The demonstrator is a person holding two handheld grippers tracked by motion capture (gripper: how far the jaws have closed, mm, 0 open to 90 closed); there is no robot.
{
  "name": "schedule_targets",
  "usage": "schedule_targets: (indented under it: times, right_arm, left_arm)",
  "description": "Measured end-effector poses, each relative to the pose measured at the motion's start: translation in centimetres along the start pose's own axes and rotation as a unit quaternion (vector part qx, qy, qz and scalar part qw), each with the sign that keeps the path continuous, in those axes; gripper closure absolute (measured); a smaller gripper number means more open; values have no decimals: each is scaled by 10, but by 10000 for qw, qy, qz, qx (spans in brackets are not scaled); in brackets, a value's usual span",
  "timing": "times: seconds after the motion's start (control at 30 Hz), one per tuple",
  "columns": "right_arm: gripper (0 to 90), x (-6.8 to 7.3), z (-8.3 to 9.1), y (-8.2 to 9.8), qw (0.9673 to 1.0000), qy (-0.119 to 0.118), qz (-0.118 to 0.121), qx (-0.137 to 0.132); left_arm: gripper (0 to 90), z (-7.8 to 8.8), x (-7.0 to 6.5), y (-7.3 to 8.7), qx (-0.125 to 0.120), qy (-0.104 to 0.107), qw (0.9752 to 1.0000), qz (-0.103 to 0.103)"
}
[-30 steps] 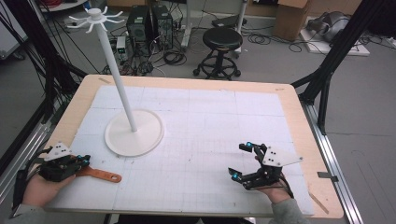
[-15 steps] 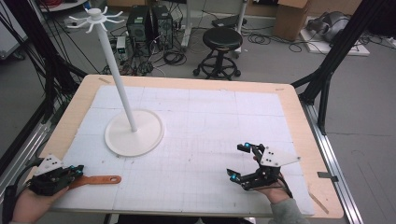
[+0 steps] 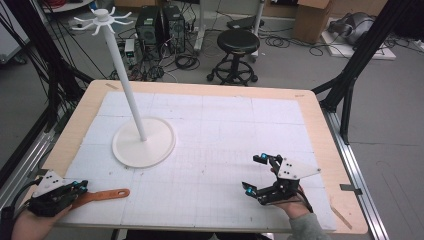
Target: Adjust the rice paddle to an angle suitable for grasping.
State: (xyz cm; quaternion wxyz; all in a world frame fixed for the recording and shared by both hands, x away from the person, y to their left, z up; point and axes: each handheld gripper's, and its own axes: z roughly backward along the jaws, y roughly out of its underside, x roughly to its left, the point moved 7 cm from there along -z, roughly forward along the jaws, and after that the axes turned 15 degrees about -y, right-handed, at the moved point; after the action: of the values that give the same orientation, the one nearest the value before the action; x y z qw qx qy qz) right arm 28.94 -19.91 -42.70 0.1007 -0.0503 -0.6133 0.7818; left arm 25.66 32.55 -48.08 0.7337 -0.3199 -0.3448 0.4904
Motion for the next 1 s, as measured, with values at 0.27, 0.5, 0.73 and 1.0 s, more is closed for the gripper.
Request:
schedule_targets:
  times: [0.27,0.5,0.73,1.0]
  right_arm:
    - [97,4,1,-1,10000,-4,49,-3]
    - [97,5,0,0,10000,-18,34,30]
    - [97,5,-2,0,10000,-38,27,53]
    - [97,5,-1,2,9999,-14,32,106]
  left_arm:
    - [897,23,-25,-8,-355,400,9986,-61]
    - [897,32,-45,-1,-304,747,9965,-235]
    - [897,24,-57,7,-2,873,9947,-548]
    - [897,14,-58,8,167,839,9943,-633]
